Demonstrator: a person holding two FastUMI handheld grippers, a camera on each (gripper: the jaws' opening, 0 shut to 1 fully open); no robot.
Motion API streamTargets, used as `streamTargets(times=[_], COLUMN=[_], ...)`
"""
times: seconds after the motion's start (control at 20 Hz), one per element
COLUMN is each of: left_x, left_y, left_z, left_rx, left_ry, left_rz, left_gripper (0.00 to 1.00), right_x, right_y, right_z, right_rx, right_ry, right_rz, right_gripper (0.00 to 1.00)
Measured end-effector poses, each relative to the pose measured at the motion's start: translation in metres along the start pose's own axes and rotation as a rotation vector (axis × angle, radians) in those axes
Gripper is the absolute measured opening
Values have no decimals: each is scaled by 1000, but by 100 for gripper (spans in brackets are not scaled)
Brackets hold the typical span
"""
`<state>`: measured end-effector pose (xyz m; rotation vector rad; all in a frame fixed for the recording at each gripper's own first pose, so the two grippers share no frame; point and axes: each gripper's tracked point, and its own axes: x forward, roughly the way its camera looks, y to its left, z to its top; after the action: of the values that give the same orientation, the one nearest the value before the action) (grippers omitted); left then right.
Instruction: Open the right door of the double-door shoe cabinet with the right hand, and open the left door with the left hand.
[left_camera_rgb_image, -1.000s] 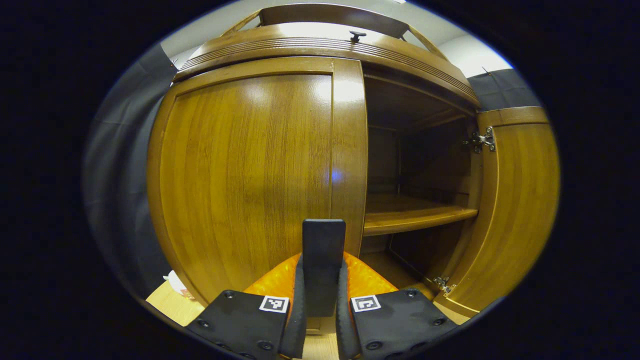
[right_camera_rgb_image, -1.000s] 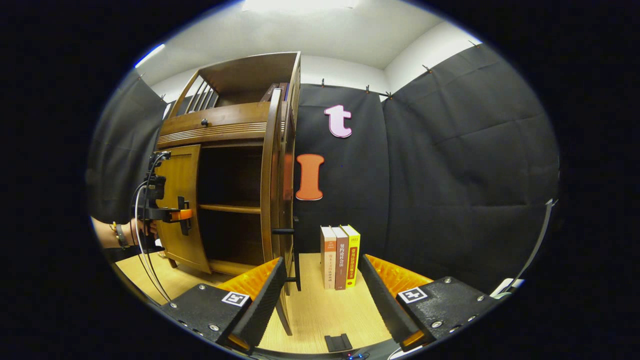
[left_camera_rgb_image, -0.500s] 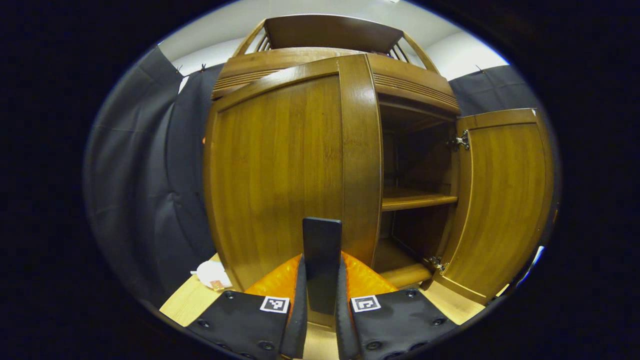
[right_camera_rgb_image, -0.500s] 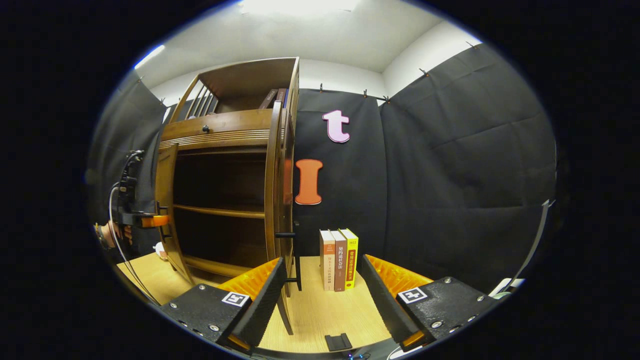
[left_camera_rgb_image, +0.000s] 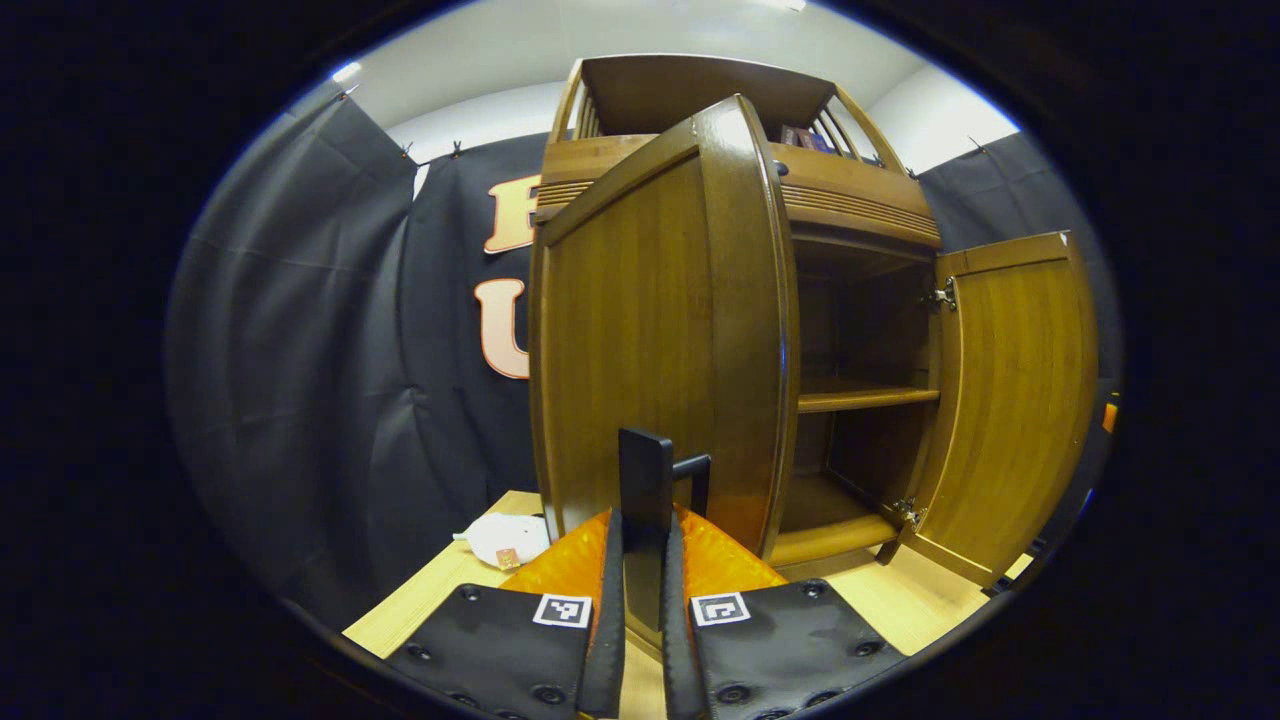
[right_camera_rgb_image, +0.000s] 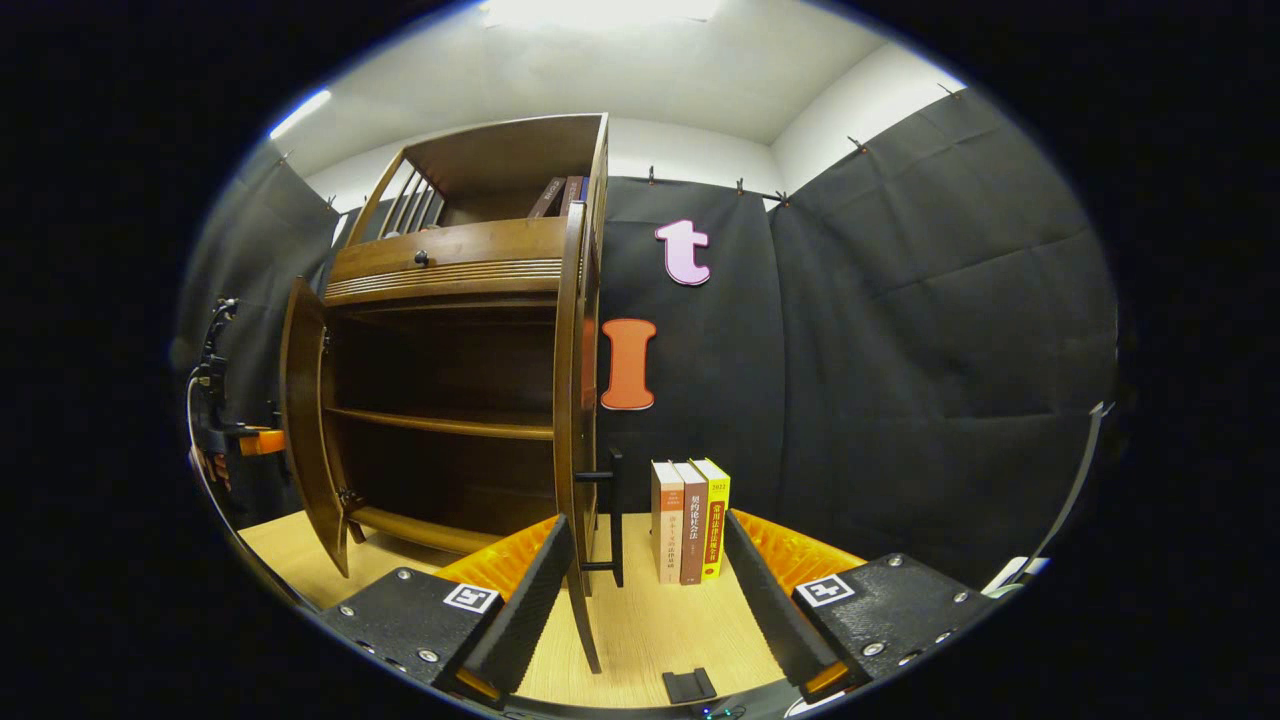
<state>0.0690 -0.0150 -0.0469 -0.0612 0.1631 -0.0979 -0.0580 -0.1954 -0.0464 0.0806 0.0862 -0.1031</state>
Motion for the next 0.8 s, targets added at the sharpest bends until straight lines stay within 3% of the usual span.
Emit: streamTargets(times=[0.15,0.4,0.45,0.55,0.65,0.7,0.8], left_x=[-12,-21,-21,-22,-20,-20,-18], left_y=[26,91,96,102,112,118,131], left_z=[-1,-16,-11,-12,-13,-13,-10], left_rx=[-1,-18,-41,-55,-29,-28,-41], left_ry=[-19,-2,-24,-21,-18,-18,-23], left_rz=[6,120,90,27,-15,-40,-81], left_gripper=[23,17,17,2,3,17,5], right_x=[5,11,11,12,14,15,17], right_y=[7,5,6,7,8,9,13], right_z=[3,8,10,10,7,7,8], right_rx=[19,28,24,11,5,9,17], right_ry=[-8,1,-3,0,11,13,15], right_rz=[8,-14,-16,-22,-30,-31,-37], right_gripper=[93,92,92,92,92,93,92])
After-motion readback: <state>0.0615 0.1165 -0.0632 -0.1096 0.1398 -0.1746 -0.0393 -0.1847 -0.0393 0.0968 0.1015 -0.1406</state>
